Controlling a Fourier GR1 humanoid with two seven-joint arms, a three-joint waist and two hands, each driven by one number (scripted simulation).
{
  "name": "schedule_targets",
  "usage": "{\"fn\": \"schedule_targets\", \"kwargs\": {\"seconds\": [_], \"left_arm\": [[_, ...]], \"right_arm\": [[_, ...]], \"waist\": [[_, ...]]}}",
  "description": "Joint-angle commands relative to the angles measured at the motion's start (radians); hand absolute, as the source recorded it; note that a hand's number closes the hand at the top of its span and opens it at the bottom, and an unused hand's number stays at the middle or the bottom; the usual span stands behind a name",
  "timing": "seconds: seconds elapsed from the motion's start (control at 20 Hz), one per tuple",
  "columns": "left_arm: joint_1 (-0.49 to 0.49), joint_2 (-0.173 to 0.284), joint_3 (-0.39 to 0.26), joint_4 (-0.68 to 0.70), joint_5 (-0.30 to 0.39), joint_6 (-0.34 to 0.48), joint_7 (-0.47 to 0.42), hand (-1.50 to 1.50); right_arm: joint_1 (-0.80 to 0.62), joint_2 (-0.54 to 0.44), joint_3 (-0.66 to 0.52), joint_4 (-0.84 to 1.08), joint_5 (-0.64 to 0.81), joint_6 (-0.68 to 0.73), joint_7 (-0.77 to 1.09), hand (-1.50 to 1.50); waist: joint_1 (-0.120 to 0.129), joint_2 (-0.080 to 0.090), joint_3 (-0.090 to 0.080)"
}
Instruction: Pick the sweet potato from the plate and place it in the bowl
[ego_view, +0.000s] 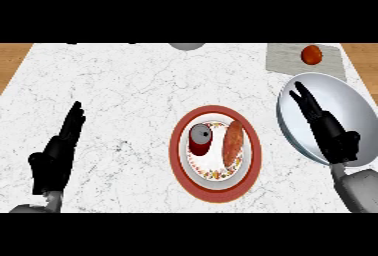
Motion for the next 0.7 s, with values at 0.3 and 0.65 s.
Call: {"fn": "schedule_targets", "kwargs": {"seconds": [0.3, 0.65], "left_arm": [[-0.058, -0.045, -0.116, -0.057, 0.039, -0.145, -0.024, 0.0], [-0.107, -0.072, -0.137, -0.029, 0.109, -0.277, -0.034, 0.0]], "right_arm": [[0.107, -0.057, -0.011, 0.077, 0.319, -0.475, 0.151, 1.5], [0.033, 0.309, 0.143, 0.023, 0.534, -0.933, 0.373, -1.5]], "waist": [[-0.081, 0.008, -0.037], [0.012, -0.005, -0.004]]}}
